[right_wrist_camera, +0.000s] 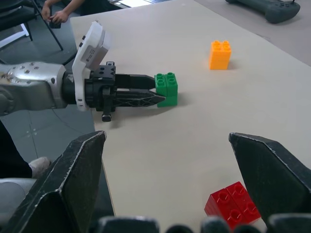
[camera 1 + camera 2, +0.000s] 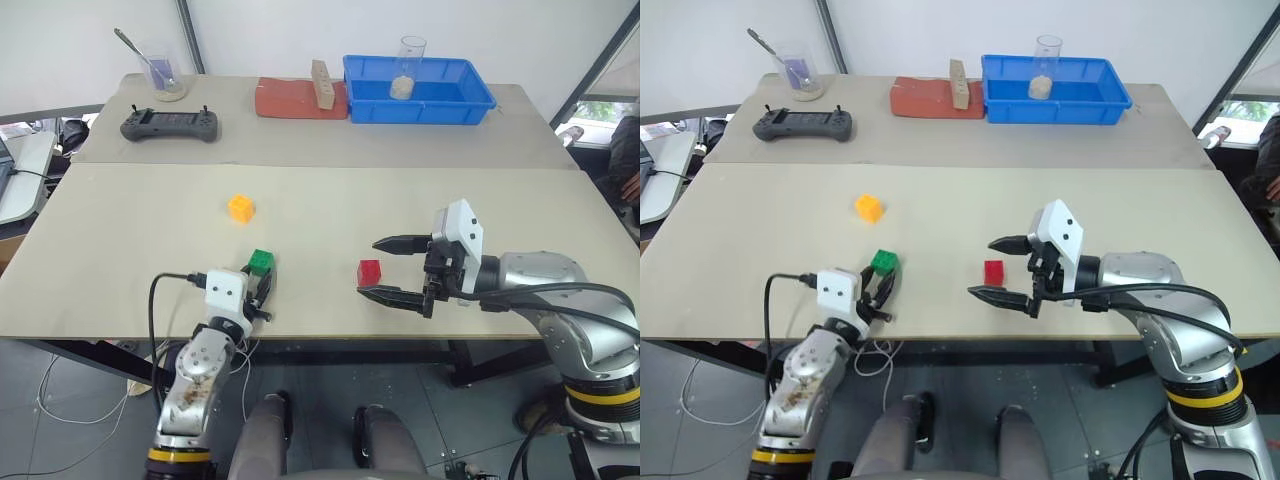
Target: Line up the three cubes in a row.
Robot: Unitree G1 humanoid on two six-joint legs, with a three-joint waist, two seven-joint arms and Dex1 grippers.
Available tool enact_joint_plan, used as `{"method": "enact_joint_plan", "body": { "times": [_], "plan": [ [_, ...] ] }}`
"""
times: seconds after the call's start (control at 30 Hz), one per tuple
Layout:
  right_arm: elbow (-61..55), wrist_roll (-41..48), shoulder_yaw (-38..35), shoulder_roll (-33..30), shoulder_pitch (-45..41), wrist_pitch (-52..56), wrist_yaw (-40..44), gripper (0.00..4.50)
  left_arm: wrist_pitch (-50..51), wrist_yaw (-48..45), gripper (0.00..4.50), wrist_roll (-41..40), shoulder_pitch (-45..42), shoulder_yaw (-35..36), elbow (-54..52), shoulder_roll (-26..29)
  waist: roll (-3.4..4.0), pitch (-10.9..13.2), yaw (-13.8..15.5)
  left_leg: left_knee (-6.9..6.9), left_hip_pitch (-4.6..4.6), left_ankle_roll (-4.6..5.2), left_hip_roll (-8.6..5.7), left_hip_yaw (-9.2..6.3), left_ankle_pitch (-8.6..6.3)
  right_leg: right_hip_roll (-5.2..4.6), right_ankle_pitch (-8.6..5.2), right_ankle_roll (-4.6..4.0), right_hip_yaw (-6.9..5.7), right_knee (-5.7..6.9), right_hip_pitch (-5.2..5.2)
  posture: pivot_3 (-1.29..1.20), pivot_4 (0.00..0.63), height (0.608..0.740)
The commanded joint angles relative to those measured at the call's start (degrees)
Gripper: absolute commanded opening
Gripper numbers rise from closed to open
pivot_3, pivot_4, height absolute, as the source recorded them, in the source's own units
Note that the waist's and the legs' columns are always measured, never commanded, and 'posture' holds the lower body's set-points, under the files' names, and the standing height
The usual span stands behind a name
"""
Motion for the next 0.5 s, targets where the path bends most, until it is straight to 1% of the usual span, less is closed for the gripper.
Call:
{"method": "enact_joint_plan", "body": {
  "times": [0.03,0.07,0.13,0.17,0.23,0.33,0.47,0.5],
  "plan": [
    [-1.74,1.4,-3.83,-2.53,0.23,-1.17,1.03,4.5,0.88,-13.73,1.27,-7.34,-5.18,0.88,-0.24,6.91,0.0,0.0,0.0,-0.01,-0.01,0.0,0.0,0.0,0.0,-0.01,0.0,0.0,-0.02,-0.02,0.0,0.0,0.15,0.74],
    [-1.72,1.67,-4.28,-3.18,0.25,-1.14,1.48,4.5,1.92,-18.19,1.27,-9.9,-6.89,0.98,0.42,9.25,0.01,0.0,0.0,0.0,0.0,0.0,0.0,0.02,0.0,-0.03,0.0,0.0,-0.01,-0.04,0.0,0.0,0.15,0.74],
    [-1.21,2.02,-4.93,-4.46,-0.22,-0.93,2.24,4.5,3.6,-30.41,1.27,-14.5,-12.27,-0.13,4.56,14.53,0.01,0.0,-0.02,-0.01,0.0,0.0,0.0,0.05,0.0,-0.05,0.0,0.0,-0.01,-0.08,0.01,0.0,0.15,0.74],
    [-1.04,2.08,-5.05,-4.78,-0.36,-0.91,2.41,4.5,3.9,-34.02,1.27,-15.68,-13.93,-0.65,6.14,15.96,0.01,0.0,-0.02,-0.01,0.0,-0.01,0.0,0.05,0.0,-0.05,0.0,0.0,-0.02,-0.06,0.01,0.0,0.15,0.74],
    [-0.29,1.93,-5.0,-5.14,-0.52,-1.18,2.62,4.5,1.66,-42.74,1.27,-15.24,-19.06,-3.77,12.7,17.63,0.02,-0.01,-0.08,-0.02,0.01,0.0,0.01,0.05,0.0,-0.03,0.0,0.0,-0.02,-0.09,0.02,0.0,0.15,0.74],
    [0.4,1.42,-4.76,-5.34,-0.17,-1.68,2.66,4.5,-3.59,-51.73,1.27,-12.37,-26.27,-7.79,23.8,17.09,0.01,-0.01,-0.05,0.0,0.0,0.01,-0.01,0.05,0.0,-0.03,0.0,0.0,-0.02,-0.12,0.05,0.0,0.15,0.74],
    [-0.02,1.15,-5.11,-5.69,1.12,-1.84,2.33,4.5,-11.98,-58.02,1.27,-8.4,-33.76,-10.96,38.61,14.19,-0.01,0.01,0.03,0.06,-0.06,0.09,-0.01,0.04,0.05,-0.01,0.05,0.1,-0.02,-0.11,0.03,0.0,0.15,0.74],
    [-0.4,1.28,-5.43,-5.87,1.55,-1.7,2.19,4.5,-14.24,-58.68,1.27,-7.46,-35.29,-11.24,42.08,13.27,-0.01,0.01,-0.03,0.09,-0.07,0.29,-0.01,0.04,0.18,0.0,0.06,0.12,-0.01,-0.11,0.03,0.0,0.15,0.74]
  ]
}}
